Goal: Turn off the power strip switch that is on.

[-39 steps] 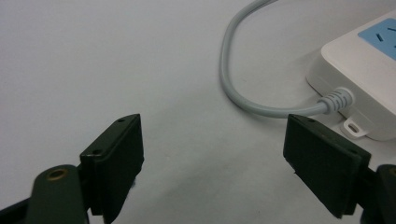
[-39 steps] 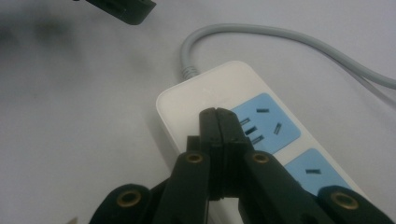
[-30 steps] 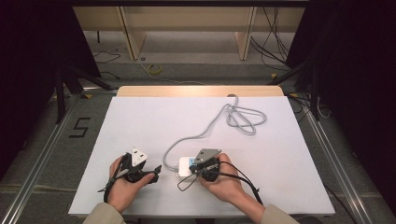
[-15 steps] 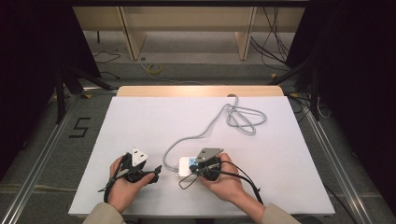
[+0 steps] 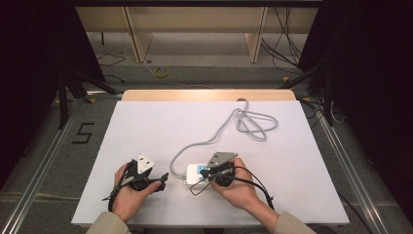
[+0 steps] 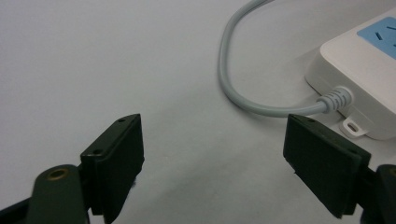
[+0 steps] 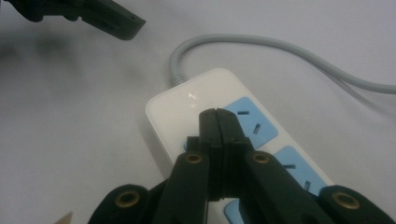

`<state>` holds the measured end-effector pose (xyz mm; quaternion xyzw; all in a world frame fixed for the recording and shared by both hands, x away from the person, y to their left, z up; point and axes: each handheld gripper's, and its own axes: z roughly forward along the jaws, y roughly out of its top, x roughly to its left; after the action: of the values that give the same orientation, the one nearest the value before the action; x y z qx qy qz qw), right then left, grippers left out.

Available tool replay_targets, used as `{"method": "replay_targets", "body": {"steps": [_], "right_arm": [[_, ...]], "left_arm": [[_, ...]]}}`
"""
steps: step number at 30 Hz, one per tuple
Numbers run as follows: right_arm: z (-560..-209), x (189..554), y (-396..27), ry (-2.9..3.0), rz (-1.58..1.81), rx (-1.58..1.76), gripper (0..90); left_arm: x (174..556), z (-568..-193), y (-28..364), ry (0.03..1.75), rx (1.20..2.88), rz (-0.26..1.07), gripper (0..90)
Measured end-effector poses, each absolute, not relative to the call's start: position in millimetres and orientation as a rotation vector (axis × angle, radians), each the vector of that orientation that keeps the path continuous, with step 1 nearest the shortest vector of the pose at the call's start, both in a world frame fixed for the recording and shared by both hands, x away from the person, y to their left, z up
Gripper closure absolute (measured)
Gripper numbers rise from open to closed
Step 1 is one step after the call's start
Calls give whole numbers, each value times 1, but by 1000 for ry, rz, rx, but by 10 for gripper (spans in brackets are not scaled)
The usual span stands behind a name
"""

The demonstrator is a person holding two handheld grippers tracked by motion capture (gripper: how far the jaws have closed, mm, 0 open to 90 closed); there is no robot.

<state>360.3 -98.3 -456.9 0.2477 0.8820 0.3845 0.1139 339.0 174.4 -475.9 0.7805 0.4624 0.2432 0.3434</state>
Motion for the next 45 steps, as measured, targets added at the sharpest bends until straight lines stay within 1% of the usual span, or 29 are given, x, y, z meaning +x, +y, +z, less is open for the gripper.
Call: {"method": "replay_targets", "body": {"steps": [4,12,25,37,45], "right_arm": [[-456,361,-103,2578,1120,736,899],[-452,363,-118,2547,1121,771,861],[-450,368,-147,2493,1111,860,746],[-451,371,-175,2444,1100,955,670],[-451,372,-192,2406,1100,1015,634]], "left_arm": [[338,-476,174,1203,2026,631,201],[338,-476,175,1201,2026,631,201],[338,-476,176,1202,2029,631,201],[338,-476,176,1207,2026,629,200],[338,-477,177,1209,2024,628,198]]}}
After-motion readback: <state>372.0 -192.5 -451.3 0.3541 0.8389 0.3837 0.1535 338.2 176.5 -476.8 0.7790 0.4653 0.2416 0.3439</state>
